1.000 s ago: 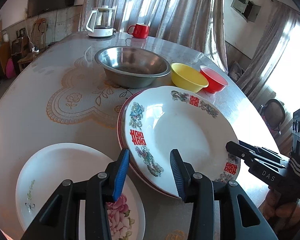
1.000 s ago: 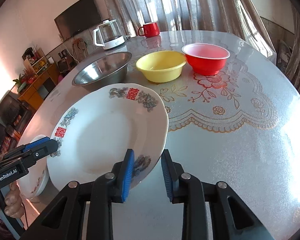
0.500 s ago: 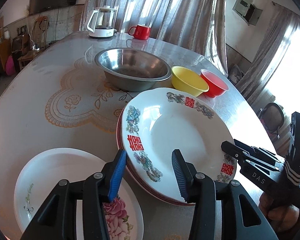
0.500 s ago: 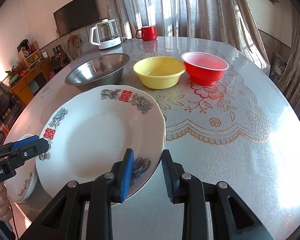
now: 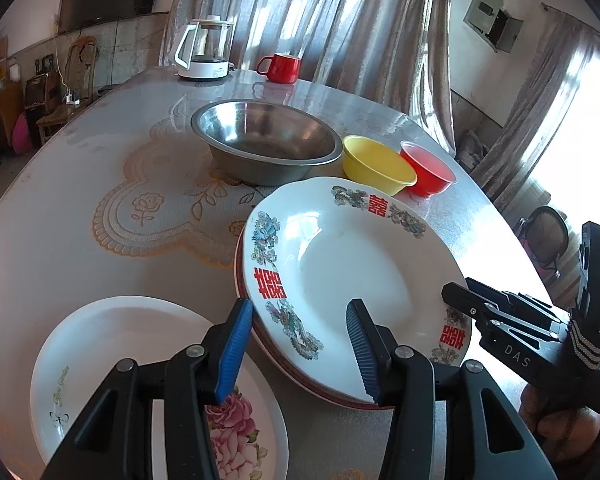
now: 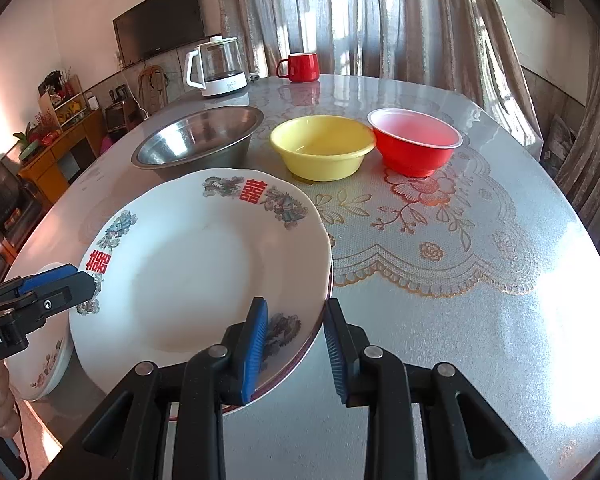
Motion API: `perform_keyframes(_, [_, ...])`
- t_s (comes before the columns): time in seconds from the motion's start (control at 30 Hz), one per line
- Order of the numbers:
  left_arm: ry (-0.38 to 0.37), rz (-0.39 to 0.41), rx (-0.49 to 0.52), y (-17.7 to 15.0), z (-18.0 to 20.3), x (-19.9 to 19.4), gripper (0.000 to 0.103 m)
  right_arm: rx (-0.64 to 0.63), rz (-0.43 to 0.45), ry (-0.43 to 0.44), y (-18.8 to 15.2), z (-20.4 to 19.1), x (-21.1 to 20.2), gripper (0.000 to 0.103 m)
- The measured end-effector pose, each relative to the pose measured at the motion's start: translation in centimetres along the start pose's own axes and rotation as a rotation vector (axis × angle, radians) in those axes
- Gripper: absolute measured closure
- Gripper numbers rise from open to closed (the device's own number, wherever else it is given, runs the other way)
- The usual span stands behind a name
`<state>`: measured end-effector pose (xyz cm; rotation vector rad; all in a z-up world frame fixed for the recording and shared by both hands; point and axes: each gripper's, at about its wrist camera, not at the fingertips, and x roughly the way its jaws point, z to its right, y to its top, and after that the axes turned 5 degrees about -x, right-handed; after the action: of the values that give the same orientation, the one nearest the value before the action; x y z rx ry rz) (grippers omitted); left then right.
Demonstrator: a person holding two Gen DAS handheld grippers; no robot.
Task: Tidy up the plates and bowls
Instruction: 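Lower the red-character plate onto the pink-rimmed plate and open the left gripper, then move the left gripper to the rim of the white rose plate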
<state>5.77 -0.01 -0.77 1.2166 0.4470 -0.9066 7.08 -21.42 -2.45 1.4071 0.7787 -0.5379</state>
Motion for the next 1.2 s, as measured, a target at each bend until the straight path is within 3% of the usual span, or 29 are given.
perform_keyframes(0.8, [0.091,0.055,0.0,-0.8,-1.2,-1.8,0.046,0.042,0.022,-0.024,-0.1,0.4,-1.1,0.073])
perform_keyframes(0.97, [0.105,0.056,-0.013,-1.0,-1.8,-2.4,0.046,0.047,0.076,0.055,0.2,0.2,-2.7,0.072])
perform_keyframes(1.2, [0.122,0.07,-0.031,-1.0,-2.7,-3.3,0.045,-0.004,0.083,0.246,0.7,-2.3,-3.6,0.072])
